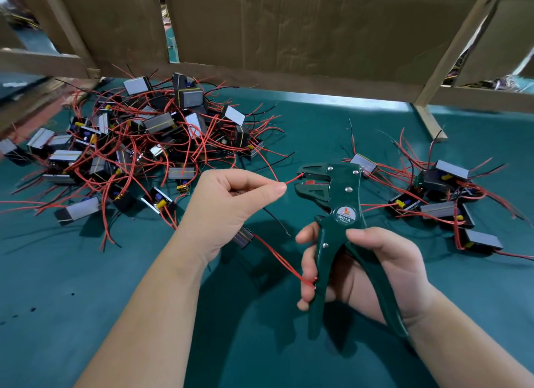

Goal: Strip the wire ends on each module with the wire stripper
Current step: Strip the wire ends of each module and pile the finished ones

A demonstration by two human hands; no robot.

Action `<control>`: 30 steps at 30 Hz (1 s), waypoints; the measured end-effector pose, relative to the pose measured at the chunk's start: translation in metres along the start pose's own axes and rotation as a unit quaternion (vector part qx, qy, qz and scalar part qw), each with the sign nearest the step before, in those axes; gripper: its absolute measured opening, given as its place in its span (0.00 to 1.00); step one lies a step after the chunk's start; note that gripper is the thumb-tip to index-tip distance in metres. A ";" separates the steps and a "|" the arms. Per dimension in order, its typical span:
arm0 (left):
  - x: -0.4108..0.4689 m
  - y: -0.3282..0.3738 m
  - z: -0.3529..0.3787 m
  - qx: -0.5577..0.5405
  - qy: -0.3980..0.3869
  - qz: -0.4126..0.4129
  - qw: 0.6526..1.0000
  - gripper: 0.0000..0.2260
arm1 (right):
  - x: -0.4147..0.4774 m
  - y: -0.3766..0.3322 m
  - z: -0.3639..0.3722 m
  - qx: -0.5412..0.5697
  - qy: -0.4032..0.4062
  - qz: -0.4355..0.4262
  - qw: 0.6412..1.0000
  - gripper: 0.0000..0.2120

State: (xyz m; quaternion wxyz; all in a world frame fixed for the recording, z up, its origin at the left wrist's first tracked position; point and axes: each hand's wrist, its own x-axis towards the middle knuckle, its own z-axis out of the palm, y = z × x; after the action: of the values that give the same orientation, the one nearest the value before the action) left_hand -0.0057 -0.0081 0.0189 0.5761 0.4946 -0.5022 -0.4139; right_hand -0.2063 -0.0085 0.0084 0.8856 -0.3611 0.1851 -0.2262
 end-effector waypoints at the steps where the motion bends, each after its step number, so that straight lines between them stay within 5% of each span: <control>1: 0.000 0.001 0.000 0.004 0.002 0.002 1.000 0.04 | 0.000 -0.001 0.000 -0.002 -0.004 0.000 1.000 0.23; 30: 0.002 -0.004 -0.006 0.048 0.013 -0.017 0.999 0.08 | -0.002 0.001 0.004 -0.072 0.055 0.012 0.996 0.19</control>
State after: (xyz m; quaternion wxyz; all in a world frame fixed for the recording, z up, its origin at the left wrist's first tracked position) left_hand 0.0006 -0.0097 0.0153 0.5512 0.5352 -0.5056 -0.3925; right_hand -0.2057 -0.0050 0.0106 0.8486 -0.4084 0.2534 -0.2210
